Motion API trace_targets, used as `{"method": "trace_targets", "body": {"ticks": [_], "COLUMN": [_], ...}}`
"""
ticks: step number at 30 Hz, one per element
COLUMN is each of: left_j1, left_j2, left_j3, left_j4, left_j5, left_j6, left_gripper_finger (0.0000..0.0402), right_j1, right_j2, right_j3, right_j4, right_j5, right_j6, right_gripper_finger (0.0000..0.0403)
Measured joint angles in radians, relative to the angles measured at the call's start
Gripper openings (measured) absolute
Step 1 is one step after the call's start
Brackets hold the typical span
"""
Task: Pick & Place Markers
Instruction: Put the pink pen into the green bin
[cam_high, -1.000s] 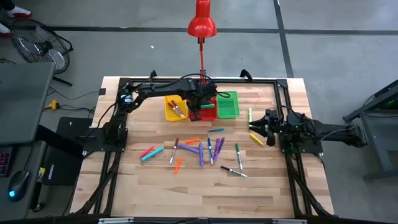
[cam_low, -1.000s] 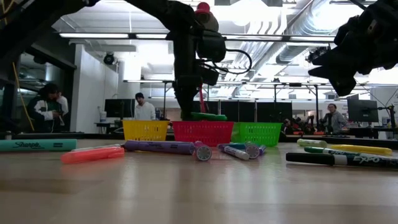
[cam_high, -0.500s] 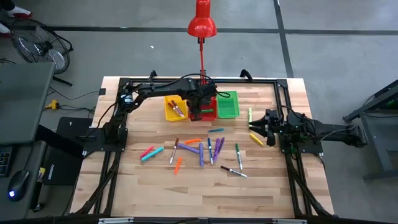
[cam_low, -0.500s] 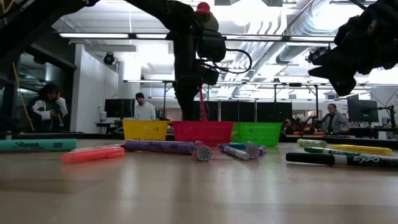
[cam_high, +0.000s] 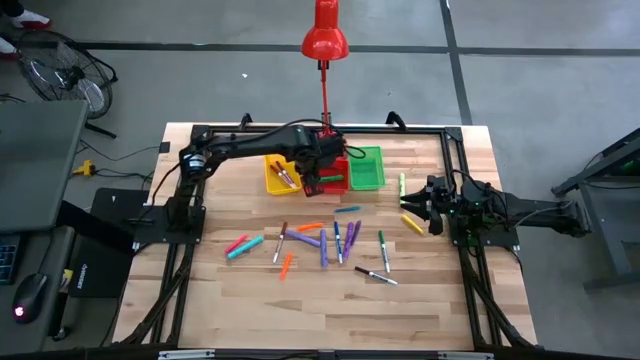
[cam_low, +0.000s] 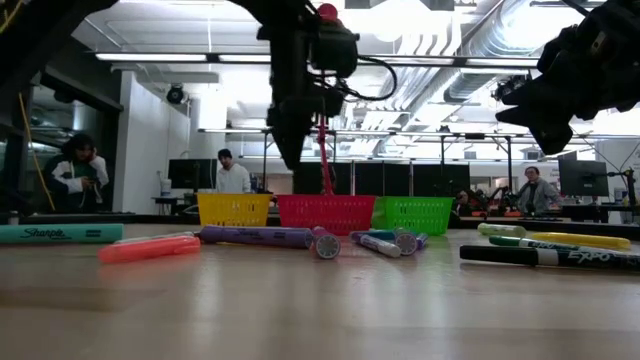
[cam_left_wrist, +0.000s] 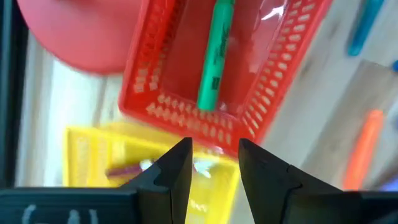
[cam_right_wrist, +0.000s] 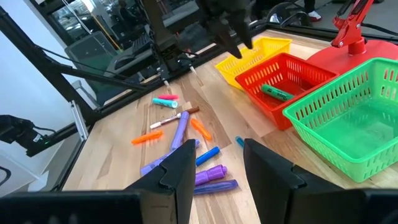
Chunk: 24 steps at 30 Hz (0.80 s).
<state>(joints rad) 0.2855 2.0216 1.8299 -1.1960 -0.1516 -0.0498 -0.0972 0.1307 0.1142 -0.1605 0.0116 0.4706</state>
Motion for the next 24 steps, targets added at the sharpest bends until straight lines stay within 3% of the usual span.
{"method": "trace_targets", "body": {"ticks": [10, 24], "left_j1": [-0.03, -0.116], "left_j2": [-0.087, -0.367], "left_j3": [-0.037, -0.385], "left_j4": [-0.1, -0.045], "left_j5": [0.014, 0.06], "left_j6": [-0.224, -0.511], "left_gripper_finger": [0.0127, 0.0127], "right_j1": [0.0, 0.0], "right_j2": [0.0, 0.0], "right_j3": [0.0, 0.0], "right_j4": [0.0, 0.0], "right_j5": [0.0, 0.0], "right_j6": [0.0, 0.0], "right_gripper_finger": [0.0124, 0.0124]}}
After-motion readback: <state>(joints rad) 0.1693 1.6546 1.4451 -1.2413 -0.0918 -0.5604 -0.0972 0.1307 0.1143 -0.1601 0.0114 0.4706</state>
